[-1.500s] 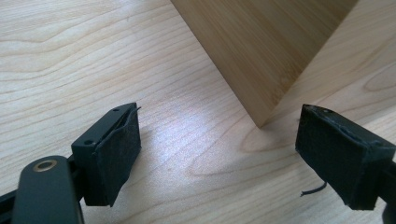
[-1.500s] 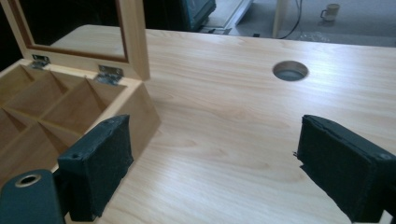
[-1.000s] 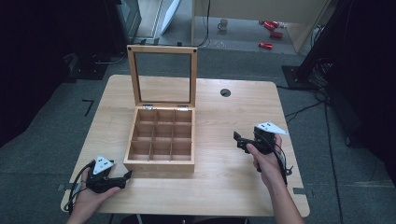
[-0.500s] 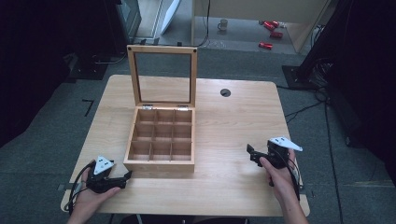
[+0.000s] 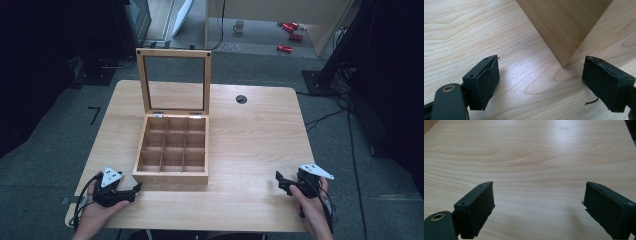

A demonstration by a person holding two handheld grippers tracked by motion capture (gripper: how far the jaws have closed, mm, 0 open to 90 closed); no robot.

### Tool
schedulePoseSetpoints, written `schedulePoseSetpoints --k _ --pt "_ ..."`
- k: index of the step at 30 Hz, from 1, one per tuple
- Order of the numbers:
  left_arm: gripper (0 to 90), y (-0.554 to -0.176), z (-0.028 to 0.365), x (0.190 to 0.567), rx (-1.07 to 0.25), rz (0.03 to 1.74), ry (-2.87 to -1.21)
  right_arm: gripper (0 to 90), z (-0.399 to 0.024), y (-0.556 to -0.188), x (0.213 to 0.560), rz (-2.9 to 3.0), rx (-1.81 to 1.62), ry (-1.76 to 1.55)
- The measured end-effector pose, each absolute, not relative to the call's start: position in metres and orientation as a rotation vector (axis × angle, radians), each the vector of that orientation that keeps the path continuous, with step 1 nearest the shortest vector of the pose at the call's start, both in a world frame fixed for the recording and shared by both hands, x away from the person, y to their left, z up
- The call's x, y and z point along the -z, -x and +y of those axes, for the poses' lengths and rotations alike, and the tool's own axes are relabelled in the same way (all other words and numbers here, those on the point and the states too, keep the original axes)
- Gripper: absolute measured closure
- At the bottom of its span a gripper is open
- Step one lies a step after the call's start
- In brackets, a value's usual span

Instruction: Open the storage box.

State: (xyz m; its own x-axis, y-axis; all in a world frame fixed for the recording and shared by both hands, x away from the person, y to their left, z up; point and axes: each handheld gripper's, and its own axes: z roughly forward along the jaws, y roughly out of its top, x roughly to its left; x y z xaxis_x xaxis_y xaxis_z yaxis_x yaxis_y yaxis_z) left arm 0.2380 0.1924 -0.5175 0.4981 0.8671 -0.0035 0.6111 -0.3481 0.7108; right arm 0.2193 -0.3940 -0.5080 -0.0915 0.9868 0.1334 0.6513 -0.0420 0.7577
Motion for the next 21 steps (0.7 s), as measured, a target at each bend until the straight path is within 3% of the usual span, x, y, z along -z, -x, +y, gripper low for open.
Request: schedulePoseSetpoints --k 21 --pt "14.8 -0.238 0.193 0.518 -0.498 1.209 -2.082 9.0 -0.408 -0.161 0.528 1.73 -0.804 -1.73"
